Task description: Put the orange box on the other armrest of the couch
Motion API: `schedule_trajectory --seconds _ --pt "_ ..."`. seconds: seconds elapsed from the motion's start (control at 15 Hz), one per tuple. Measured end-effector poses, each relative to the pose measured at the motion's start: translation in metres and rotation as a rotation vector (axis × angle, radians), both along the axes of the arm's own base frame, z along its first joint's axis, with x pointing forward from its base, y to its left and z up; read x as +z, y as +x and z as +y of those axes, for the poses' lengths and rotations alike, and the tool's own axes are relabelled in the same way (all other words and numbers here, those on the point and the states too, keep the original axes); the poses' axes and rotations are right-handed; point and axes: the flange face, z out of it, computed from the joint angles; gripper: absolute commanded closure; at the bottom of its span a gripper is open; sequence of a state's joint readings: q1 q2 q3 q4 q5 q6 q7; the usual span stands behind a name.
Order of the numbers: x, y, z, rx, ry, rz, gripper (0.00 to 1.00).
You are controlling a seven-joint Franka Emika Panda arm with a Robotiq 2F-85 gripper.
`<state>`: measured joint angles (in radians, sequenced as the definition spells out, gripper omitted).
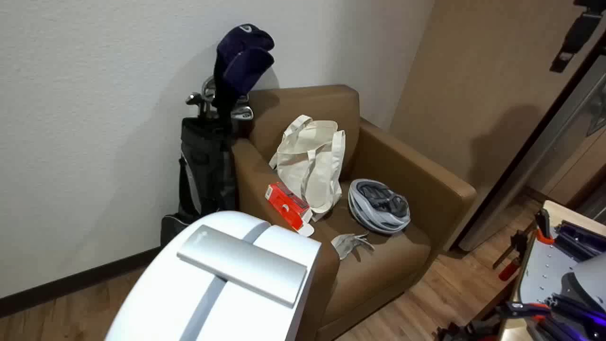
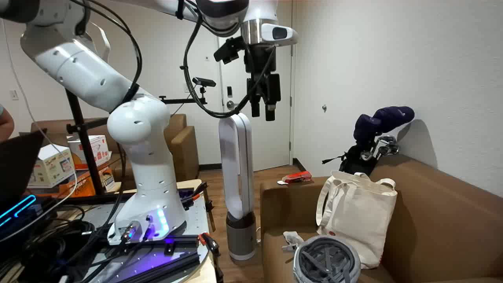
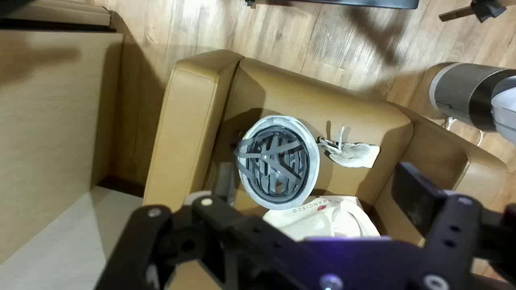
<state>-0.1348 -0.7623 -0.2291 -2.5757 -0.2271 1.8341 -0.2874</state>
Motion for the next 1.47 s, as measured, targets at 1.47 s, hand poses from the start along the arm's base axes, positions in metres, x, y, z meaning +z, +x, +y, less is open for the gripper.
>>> schedule_trajectory --seconds 1.47 --pt "-0.051 0.125 0.102 0.336 -0.047 -0.150 0.00"
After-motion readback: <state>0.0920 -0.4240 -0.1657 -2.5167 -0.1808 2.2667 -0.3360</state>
